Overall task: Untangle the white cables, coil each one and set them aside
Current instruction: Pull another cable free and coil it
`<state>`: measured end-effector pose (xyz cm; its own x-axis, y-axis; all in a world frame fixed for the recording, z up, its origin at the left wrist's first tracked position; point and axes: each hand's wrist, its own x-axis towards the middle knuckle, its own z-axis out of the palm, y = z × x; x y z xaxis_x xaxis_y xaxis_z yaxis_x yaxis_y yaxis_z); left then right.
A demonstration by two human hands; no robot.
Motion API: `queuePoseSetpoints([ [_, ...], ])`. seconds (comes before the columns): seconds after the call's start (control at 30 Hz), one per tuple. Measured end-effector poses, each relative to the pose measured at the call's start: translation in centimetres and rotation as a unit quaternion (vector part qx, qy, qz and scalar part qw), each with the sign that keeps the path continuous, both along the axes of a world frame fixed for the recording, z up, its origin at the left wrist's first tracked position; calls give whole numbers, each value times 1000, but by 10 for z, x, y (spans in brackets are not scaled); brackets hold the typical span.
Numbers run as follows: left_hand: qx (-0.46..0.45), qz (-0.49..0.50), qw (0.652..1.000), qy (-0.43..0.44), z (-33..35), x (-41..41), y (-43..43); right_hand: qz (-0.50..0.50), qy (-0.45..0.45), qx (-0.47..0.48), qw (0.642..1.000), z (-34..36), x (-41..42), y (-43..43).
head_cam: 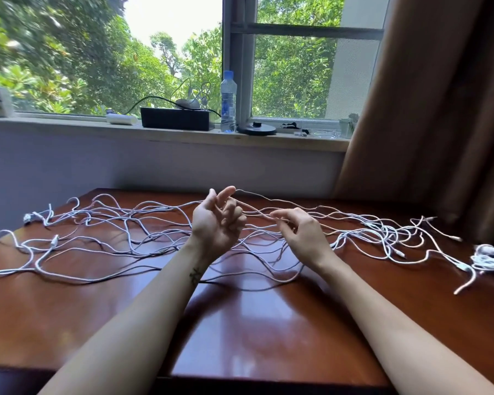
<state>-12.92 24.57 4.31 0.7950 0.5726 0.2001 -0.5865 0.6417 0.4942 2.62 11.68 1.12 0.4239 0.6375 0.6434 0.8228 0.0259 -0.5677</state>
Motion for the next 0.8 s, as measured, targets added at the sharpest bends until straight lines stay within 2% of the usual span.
queuePoseSetpoints([
  [0.2,-34,33,999,5,-1,0,2,-56,117,23,991,5,4,-4],
  [0.4,-38,0,999,-23,-1,-1,1,-80,34,-45,995,3,0,-2],
  [0.53,-28,-2,999,-23,-1,1,-2,-12,7,-78,997,3,-9,-2],
  [0.67,-46,18,998,-24,-1,2,0,71,1,-55,996,5,-17,-6],
  [0.8,-35,56,998,17,-3,2,6,104,25,-32,994,8,-18,-10],
])
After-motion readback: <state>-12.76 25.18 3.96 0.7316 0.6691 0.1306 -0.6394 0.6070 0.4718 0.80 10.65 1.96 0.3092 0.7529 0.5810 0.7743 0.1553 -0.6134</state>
